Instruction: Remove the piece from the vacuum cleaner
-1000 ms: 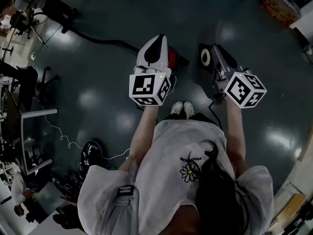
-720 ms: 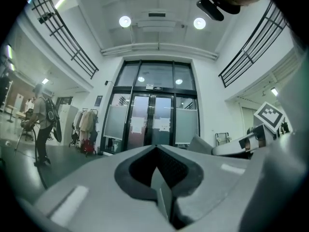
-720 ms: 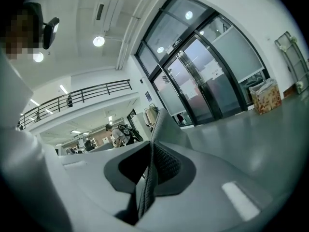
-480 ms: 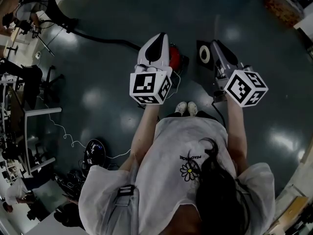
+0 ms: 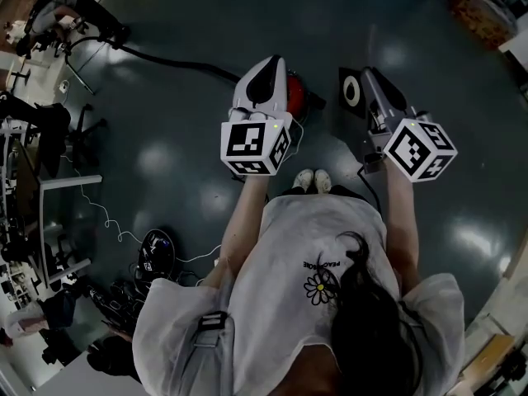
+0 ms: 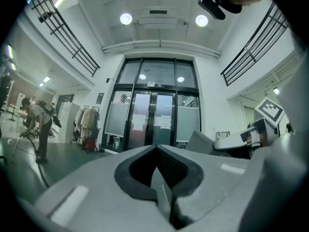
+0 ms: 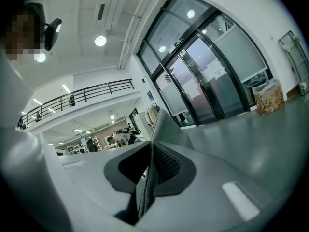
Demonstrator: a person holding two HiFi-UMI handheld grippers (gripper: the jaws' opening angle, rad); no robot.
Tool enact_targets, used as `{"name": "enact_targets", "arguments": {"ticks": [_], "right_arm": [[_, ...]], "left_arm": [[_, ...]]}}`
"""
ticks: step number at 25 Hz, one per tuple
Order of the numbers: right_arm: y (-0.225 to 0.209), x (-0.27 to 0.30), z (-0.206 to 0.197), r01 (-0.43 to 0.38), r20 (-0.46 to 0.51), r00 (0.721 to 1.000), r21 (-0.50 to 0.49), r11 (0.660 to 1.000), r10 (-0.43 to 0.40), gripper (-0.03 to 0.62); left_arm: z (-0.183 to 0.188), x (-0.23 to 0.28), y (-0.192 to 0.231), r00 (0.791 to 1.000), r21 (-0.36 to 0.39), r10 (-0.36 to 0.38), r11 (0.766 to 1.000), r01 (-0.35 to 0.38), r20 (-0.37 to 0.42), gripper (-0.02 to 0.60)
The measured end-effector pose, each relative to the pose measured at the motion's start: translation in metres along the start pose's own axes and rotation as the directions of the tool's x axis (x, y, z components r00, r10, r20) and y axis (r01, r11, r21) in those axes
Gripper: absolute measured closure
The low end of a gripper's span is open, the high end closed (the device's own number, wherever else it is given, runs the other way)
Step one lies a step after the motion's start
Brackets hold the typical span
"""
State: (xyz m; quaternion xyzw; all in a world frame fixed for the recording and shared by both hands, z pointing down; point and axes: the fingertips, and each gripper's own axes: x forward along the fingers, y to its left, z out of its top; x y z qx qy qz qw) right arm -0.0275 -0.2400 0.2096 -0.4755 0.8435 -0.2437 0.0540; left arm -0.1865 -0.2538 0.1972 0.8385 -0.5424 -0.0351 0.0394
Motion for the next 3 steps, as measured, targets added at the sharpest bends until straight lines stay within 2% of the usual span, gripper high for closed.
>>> {"name": "enact_targets", "arguments": {"ticks": [3], "right_arm": [[-0.0035, 0.0020, 0.0032, -0.004, -0.002, 1.000, -0.003, 1.000, 0.004, 0.548]], "left_arm": [[0.0001, 0.0052, -0.0004, 1.000, 0.003, 0.006, 1.000, -0.006, 0.001, 0.581]]}}
